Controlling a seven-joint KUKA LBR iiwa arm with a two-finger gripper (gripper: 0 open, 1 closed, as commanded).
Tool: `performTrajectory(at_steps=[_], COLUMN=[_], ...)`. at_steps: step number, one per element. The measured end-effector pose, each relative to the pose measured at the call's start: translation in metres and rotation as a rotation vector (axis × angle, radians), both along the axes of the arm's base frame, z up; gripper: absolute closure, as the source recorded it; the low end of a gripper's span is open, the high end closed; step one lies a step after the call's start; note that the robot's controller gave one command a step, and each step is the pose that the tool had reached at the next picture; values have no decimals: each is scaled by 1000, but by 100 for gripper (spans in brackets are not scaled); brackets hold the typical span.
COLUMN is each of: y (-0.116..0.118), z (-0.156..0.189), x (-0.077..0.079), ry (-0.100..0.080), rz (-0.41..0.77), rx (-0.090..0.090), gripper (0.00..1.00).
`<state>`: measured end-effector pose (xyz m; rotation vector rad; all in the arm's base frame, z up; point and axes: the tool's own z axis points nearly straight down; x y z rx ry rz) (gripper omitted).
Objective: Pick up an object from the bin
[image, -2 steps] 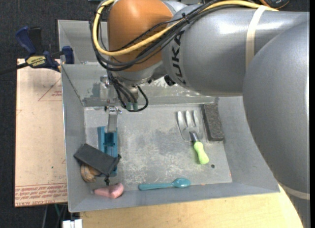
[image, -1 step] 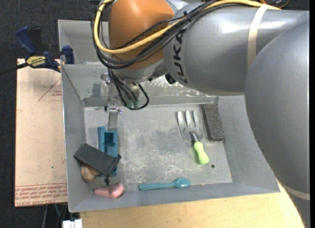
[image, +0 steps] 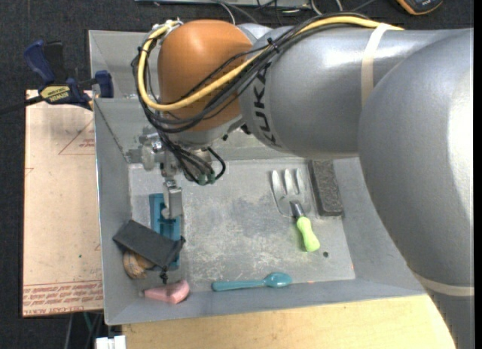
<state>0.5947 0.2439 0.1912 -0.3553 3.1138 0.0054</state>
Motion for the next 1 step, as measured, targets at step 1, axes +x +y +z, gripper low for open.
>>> performTrajectory(at_steps=[1], y=[-11], z=[-39], x=[-6], ry=[6], rz=[154], rx=[-2], gripper=[0])
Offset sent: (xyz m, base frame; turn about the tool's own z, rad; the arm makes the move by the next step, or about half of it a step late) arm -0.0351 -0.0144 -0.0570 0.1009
